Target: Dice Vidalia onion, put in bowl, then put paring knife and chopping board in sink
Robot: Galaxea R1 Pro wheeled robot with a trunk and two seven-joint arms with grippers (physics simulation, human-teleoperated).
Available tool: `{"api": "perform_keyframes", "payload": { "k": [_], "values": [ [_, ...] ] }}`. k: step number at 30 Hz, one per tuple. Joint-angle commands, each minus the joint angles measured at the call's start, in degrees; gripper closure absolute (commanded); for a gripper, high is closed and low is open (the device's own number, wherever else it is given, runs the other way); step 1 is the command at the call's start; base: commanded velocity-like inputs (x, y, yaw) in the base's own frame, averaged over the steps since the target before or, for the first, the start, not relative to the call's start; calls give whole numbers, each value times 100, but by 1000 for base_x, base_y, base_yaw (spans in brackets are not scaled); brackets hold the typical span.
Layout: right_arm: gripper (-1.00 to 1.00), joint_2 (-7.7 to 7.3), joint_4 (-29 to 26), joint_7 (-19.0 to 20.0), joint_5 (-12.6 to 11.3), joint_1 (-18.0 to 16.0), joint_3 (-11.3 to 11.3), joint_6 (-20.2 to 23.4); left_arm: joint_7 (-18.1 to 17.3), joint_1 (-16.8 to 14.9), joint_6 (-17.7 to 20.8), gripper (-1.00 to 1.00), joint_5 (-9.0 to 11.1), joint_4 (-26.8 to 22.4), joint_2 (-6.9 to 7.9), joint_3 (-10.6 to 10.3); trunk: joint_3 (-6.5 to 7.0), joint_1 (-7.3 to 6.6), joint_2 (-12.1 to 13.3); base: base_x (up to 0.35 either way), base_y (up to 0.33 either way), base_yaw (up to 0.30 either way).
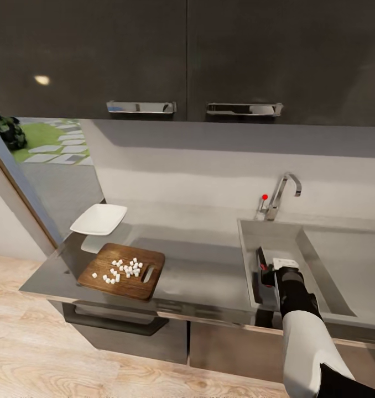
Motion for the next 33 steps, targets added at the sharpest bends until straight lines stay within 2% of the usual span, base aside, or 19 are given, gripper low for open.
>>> {"api": "perform_keyframes", "payload": {
  "k": [1,10,11,22,23,26,29,31,33],
  "values": [
    [100,8,-12,49,60,-7,-27,11,51,-1,-9,-100,26,-12,9,-48,-12,4,-12,0,0,0],
    [100,8,-16,50,60,-7,-27,10,51,-1,-9,-100,26,7,9,-48,-14,4,-12,0,0,0],
    [-100,8,-17,53,60,-7,-26,10,51,-1,-9,-100,26,10,9,-48,-14,4,-12,0,0,0],
    [-100,16,-153,66,59,-7,-23,10,52,-1,-9,-100,26,18,9,-48,-14,4,-12,0,0,0],
    [-100,20,-369,76,55,-7,-22,13,52,-1,-9,-100,26,20,9,-48,-14,4,-12,0,0,0],
    [-100,136,-1594,270,45,-7,11,76,39,-1,-9,-100,26,3,9,-45,-14,4,-12,0,0,0],
    [-100,274,-2185,779,54,-7,15,215,35,-1,-9,-100,26,6,9,-47,-14,4,-12,0,0,0],
    [-100,296,-2723,1275,103,-7,15,360,34,-1,-9,-100,26,15,11,-48,-14,4,-12,0,0,0],
    [-100,296,-2907,1417,179,-7,14,397,34,-1,-9,-100,26,14,10,-48,-14,4,-12,0,13,0]
  ]
}}
